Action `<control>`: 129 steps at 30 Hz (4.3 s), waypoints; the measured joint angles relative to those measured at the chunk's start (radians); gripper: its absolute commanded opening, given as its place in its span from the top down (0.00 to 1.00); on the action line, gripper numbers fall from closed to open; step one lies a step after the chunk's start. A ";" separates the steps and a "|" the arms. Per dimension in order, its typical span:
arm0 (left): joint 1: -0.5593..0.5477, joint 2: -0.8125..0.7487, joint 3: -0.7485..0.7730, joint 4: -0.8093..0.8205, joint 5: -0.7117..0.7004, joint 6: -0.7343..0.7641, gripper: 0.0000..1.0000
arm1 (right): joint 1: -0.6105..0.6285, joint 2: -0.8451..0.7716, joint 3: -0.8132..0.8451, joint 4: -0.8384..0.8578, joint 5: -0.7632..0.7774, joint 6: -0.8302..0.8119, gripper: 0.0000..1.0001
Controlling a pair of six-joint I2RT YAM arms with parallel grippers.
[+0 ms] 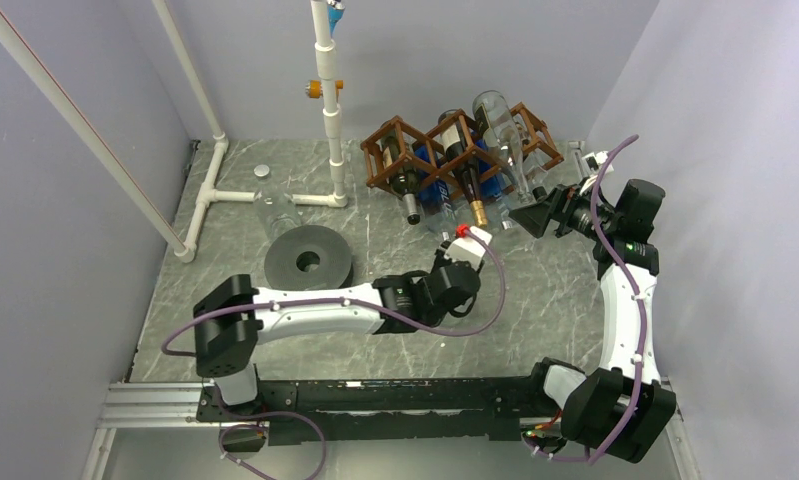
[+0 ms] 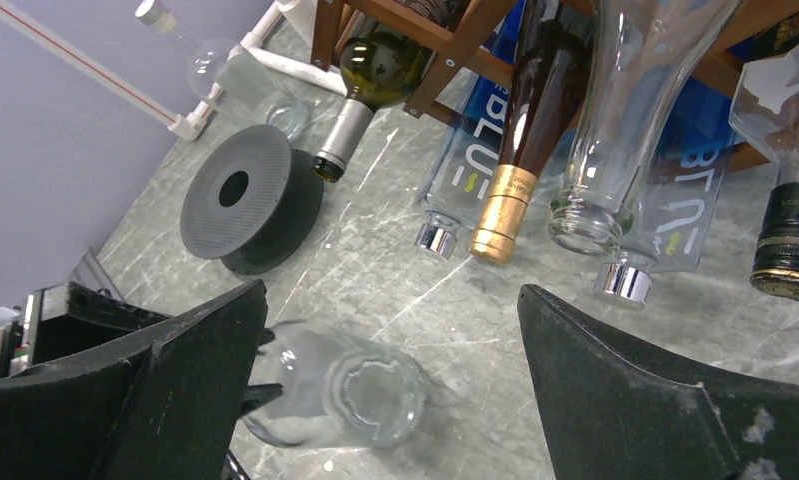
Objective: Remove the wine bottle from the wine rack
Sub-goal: Pick up the wine bottle from the center of the board, then place the wine bottle at the center of the board.
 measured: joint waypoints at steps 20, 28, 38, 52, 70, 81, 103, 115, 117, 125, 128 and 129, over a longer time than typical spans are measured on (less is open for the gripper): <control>0.273 -0.495 -0.287 -0.115 0.193 0.101 1.00 | 0.000 0.000 0.000 0.000 0.008 -0.002 0.01; 0.377 -0.559 -0.288 -0.135 0.257 0.157 1.00 | 0.000 0.000 0.000 0.000 0.008 -0.002 0.01; 0.538 -0.554 -0.288 -0.106 0.301 0.221 1.00 | 0.000 0.000 0.000 0.000 0.008 -0.002 0.01; 0.691 -0.439 -0.242 0.011 0.401 0.267 1.00 | 0.000 0.000 0.000 0.000 0.008 -0.002 0.01; 0.846 -0.255 -0.140 0.139 0.593 0.307 1.00 | 0.000 0.000 0.000 0.000 0.008 -0.002 0.01; 0.900 -0.174 -0.138 0.177 0.686 0.324 1.00 | 0.000 0.000 0.000 0.000 0.010 -0.007 0.01; 0.977 -0.160 -0.196 0.213 0.669 0.338 1.00 | 0.000 0.000 0.000 0.000 0.010 -0.010 0.01; 0.988 -0.160 -0.224 0.233 0.616 0.362 0.87 | 0.000 0.000 0.000 0.000 0.010 -0.010 0.01; 0.988 -0.160 -0.224 0.233 0.615 0.361 0.78 | 0.000 0.000 0.000 0.000 0.010 -0.010 0.01; 0.988 -0.160 -0.227 0.234 0.596 0.356 0.53 | 0.000 -0.002 0.000 -0.001 0.010 -0.010 0.01; 0.988 -0.161 -0.226 0.252 0.583 0.352 0.46 | 0.000 -0.005 0.000 -0.001 0.010 -0.010 0.01; 0.988 -0.165 -0.223 0.264 0.578 0.351 0.45 | 0.000 -0.005 0.000 -0.001 0.010 -0.010 0.01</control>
